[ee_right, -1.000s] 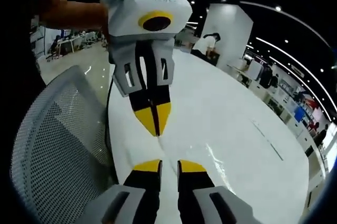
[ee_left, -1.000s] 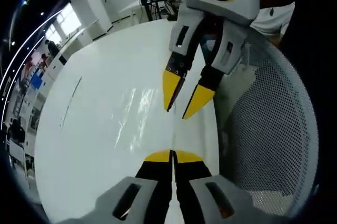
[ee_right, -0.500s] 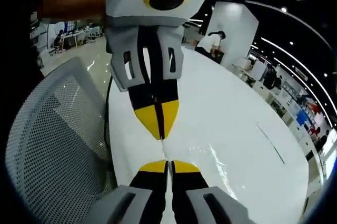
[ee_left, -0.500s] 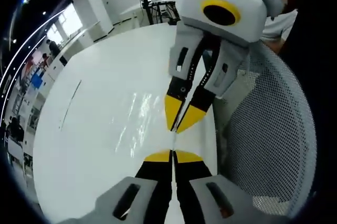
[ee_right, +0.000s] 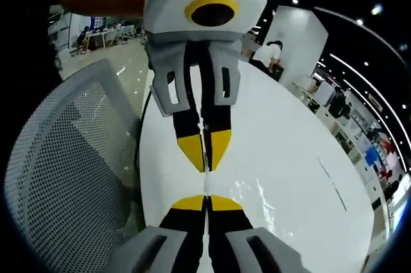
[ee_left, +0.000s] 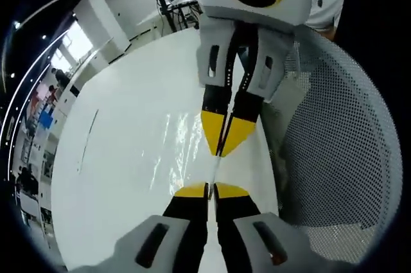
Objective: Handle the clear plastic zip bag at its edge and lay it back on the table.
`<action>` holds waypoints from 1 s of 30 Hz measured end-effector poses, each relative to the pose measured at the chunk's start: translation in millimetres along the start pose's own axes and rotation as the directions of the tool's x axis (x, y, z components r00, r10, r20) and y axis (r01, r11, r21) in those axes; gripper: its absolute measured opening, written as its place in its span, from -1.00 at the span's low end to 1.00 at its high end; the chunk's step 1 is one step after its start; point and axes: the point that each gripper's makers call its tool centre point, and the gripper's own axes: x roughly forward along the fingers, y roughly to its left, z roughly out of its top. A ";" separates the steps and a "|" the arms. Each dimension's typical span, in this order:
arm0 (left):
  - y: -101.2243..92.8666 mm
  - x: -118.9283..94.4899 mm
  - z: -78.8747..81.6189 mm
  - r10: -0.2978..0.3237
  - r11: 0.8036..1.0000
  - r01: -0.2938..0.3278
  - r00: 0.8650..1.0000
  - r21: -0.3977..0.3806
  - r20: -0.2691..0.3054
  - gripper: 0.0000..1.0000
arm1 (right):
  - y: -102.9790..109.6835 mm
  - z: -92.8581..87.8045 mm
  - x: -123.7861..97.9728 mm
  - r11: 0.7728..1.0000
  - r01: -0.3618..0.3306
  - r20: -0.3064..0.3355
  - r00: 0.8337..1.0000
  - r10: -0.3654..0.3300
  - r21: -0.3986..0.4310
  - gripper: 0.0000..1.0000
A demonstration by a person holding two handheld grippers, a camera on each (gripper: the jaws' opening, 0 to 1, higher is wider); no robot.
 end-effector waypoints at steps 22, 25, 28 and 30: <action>-0.1 5.3 0.7 0.022 0.996 -0.024 1.000 0.091 0.016 -1.00 | -1.4 6.7 -2.2 1.000 0.015 0.012 1.000 -0.016 0.024 -1.00; 1.2 4.9 -0.2 0.027 0.995 -0.028 1.000 0.094 0.012 -1.00 | -1.5 8.4 -2.0 1.000 0.014 0.019 1.000 -0.014 0.020 -0.97; 1.4 4.6 0.1 0.023 0.995 -0.024 1.000 0.095 0.014 -1.00 | -1.8 9.2 -1.2 1.000 0.014 0.021 1.000 -0.015 0.015 -0.96; 1.7 4.2 0.2 0.022 0.995 -0.023 1.000 0.096 0.013 -1.00 | -2.0 9.8 -0.6 1.000 0.015 0.021 1.000 -0.015 0.008 -0.95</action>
